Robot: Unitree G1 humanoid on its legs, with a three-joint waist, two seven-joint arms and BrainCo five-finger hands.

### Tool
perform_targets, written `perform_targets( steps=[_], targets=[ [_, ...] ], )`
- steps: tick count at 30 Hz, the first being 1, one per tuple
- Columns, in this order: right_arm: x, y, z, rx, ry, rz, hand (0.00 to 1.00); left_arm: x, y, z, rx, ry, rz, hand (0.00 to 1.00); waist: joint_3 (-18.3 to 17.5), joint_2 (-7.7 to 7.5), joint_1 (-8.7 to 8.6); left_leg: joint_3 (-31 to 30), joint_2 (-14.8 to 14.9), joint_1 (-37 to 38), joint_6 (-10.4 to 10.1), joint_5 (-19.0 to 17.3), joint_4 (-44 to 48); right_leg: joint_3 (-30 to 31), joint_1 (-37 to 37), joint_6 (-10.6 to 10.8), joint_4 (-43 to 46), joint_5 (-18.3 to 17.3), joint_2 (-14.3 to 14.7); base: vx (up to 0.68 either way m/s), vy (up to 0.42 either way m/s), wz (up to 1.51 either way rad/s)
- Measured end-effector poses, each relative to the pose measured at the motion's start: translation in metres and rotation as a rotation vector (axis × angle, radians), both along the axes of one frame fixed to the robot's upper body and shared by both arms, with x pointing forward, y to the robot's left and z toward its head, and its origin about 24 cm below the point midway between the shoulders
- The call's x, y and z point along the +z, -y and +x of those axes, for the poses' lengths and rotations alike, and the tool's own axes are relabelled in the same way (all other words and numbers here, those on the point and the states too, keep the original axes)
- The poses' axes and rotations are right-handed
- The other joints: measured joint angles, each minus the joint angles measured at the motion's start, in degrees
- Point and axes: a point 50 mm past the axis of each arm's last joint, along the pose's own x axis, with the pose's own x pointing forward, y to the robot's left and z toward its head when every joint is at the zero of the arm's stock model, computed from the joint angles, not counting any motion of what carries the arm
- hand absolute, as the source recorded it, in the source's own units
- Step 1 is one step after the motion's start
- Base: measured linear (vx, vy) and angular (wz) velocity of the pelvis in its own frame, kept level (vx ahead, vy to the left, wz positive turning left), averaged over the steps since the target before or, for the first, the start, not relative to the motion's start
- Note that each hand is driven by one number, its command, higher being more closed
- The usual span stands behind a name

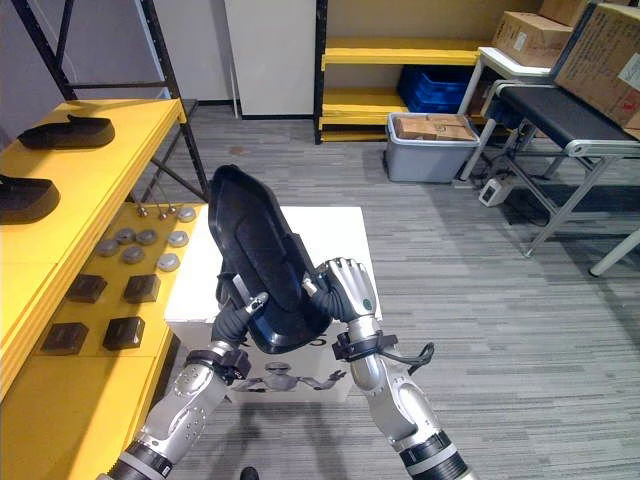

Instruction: Walk over and take plastic housings, then place them on the shelf

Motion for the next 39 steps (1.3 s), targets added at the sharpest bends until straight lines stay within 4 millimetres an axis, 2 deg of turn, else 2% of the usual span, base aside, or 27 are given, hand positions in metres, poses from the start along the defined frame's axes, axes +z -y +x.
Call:
perform_targets(
  steps=[5, 8, 12, 16, 19, 21, 22, 24, 25, 28, 30, 31, 33, 35, 36, 37, 39],
  targets=[
    [-0.008, 0.001, -0.005, 0.0, -0.055, 0.074, 0.0, 0.002, -0.002, 0.001, 0.017, 0.009, 0.005, 1.0, -0.23, -0.16, 0.22, 0.08, -0.17, 0.64, -0.03, 0.02, -0.01, -0.03, 0.46, -0.01, 0.24, -0.03, -0.06, 0.0, 0.0, 0.0],
    [-0.01, 0.01, -0.011, -0.019, -0.08, 0.17, 0.0, 0.015, -0.002, 0.003, 0.027, 0.077, 0.03, 1.0, -0.23, -0.16, 0.38, 0.07, -0.16, 0.71, -0.05, 0.03, -0.17, -0.14, 0.33, 0.01, 0.62, -0.09, -0.04, -0.01, 0.003, 0.0],
    [0.011, 0.024, -0.018, -0.002, -0.008, 0.309, 0.0, 0.044, 0.001, 0.001, 0.045, 0.229, 0.057, 1.0, -0.23, -0.15, 0.3, 0.07, -0.36, 0.88, -0.08, 0.01, -0.24, -0.12, 0.08, 0.16, 1.46, -0.6, -0.26, -0.03, 0.01, 0.0],
    [0.029, 0.047, -0.021, -0.018, 0.053, 0.454, 0.0, 0.054, -0.002, -0.003, 0.089, 0.295, 0.076, 1.0, -0.26, -0.12, 0.3, 0.04, -0.45, 0.96, -0.44, -0.26, -0.26, -0.14, -0.26, 0.42, 2.13, -0.94, -0.38, -0.02, 0.008, 0.01],
    [0.038, 0.112, -0.029, -0.258, 0.149, 0.612, 0.0, 0.048, -0.032, -0.013, 0.21, 0.28, 0.13, 1.0, -0.26, -0.12, 0.02, 0.01, -0.58, 0.94, -0.56, -0.37, -0.26, -0.18, -0.26, 0.45, 2.09, -0.98, -0.51, 0.0, 0.0, 0.0],
    [0.036, 0.146, -0.041, -0.385, 0.184, 0.671, 0.0, 0.04, -0.05, -0.022, 0.282, 0.249, 0.169, 1.0, -0.28, -0.09, -0.13, 0.03, -0.65, 0.92, -0.62, -0.43, -0.26, -0.18, -0.26, 0.5, 2.02, -1.0, -0.58, 0.0, 0.0, 0.0],
    [0.033, 0.153, -0.045, -0.409, 0.183, 0.69, 0.0, 0.038, -0.054, -0.024, 0.3, 0.24, 0.182, 1.0, -0.28, -0.09, -0.16, 0.03, -0.66, 0.91, -0.62, -0.43, -0.26, -0.18, -0.26, 0.51, 1.97, -0.99, -0.6, 0.0, 0.0, 0.0],
    [0.021, 0.171, -0.059, -0.488, 0.152, 0.736, 0.0, 0.032, -0.062, -0.033, 0.337, 0.214, 0.208, 1.0, -0.32, -0.04, -0.21, 0.05, -0.69, 0.84, -0.59, -0.41, -0.25, -0.18, -0.26, 0.55, 1.81, -0.97, -0.63, 0.0, 0.0, 0.0],
    [0.015, 0.175, -0.06, -0.505, 0.135, 0.743, 0.0, 0.03, -0.064, -0.035, 0.345, 0.208, 0.212, 1.0, -0.33, -0.04, -0.23, 0.04, -0.7, 0.83, -0.58, -0.4, -0.25, -0.19, -0.27, 0.55, 1.81, -0.97, -0.64, 0.0, 0.0, 0.0],
    [-0.022, 0.188, -0.068, -0.596, -0.016, 0.783, 0.0, 0.026, -0.065, -0.043, 0.355, 0.189, 0.215, 1.0, -0.49, 0.06, -0.29, -0.04, -0.7, 0.58, -0.59, -0.41, -0.25, -0.29, -0.48, 0.54, 1.79, -0.98, -0.65, 0.0, 0.0, 0.0],
    [-0.061, 0.196, -0.079, -0.673, -0.188, 0.806, 0.0, 0.022, -0.069, -0.048, 0.366, 0.168, 0.222, 1.0, -0.71, 0.39, -0.26, -0.05, -0.71, 0.52, -0.58, -0.4, -0.26, -0.31, -0.51, 0.55, 1.79, -0.99, -0.66, 0.0, 0.0, 0.0],
    [-0.089, 0.199, -0.091, -0.729, -0.32, 0.811, 0.0, 0.018, -0.072, -0.052, 0.383, 0.149, 0.228, 1.0, -0.87, 0.65, -0.18, -0.08, -0.71, 0.49, -0.5, -0.35, -0.26, -0.36, -0.48, 0.57, 1.81, -0.99, -0.67, 0.0, 0.0, 0.0],
    [-0.112, 0.2, -0.103, -0.774, -0.425, 0.82, 0.0, 0.014, -0.075, -0.056, 0.395, 0.132, 0.227, 1.0, -0.98, 0.83, -0.15, -0.13, -0.7, 0.49, -0.48, -0.33, -0.26, -0.44, -0.38, 0.58, 1.84, -0.99, -0.66, 0.0, 0.0, 0.0],
    [-0.151, 0.197, -0.126, -0.848, -0.621, 0.85, 0.0, 0.008, -0.077, -0.064, 0.408, 0.099, 0.237, 1.0, -1.19, 1.15, -0.13, -0.22, -0.65, 0.5, -0.48, -0.33, -0.26, -0.81, -0.3, 0.57, 1.91, -1.01, -0.67, 0.0, -0.001, 0.02],
    [-0.16, 0.195, -0.132, -0.865, -0.668, 0.857, 0.0, 0.007, -0.078, -0.065, 0.407, 0.093, 0.239, 1.0, -1.22, 1.2, -0.11, -0.29, -0.64, 0.5, -0.48, -0.33, -0.26, -0.91, -0.25, 0.56, 1.97, -1.03, -0.67, -0.01, -0.003, 0.07],
    [-0.18, 0.189, -0.146, -0.891, -0.775, 0.878, 0.0, 0.004, -0.077, -0.068, 0.405, 0.082, 0.252, 1.0, -1.29, 1.31, -0.05, -0.33, -0.61, 0.54, -0.51, -0.35, -0.27, -1.11, -0.15, 0.63, 2.14, -1.17, -0.66, -0.01, -0.002, 0.07],
    [-0.198, 0.179, -0.157, -0.915, -0.87, 0.91, 0.0, 0.001, -0.077, -0.071, 0.408, 0.068, 0.254, 1.0, -1.35, 1.4, 0.07, -0.32, -0.54, 0.7, -0.86, -0.6, -0.27, -1.17, -0.01, 0.67, 2.33, -1.27, -0.64, 0.0, 0.0, 0.03]
  ],
)
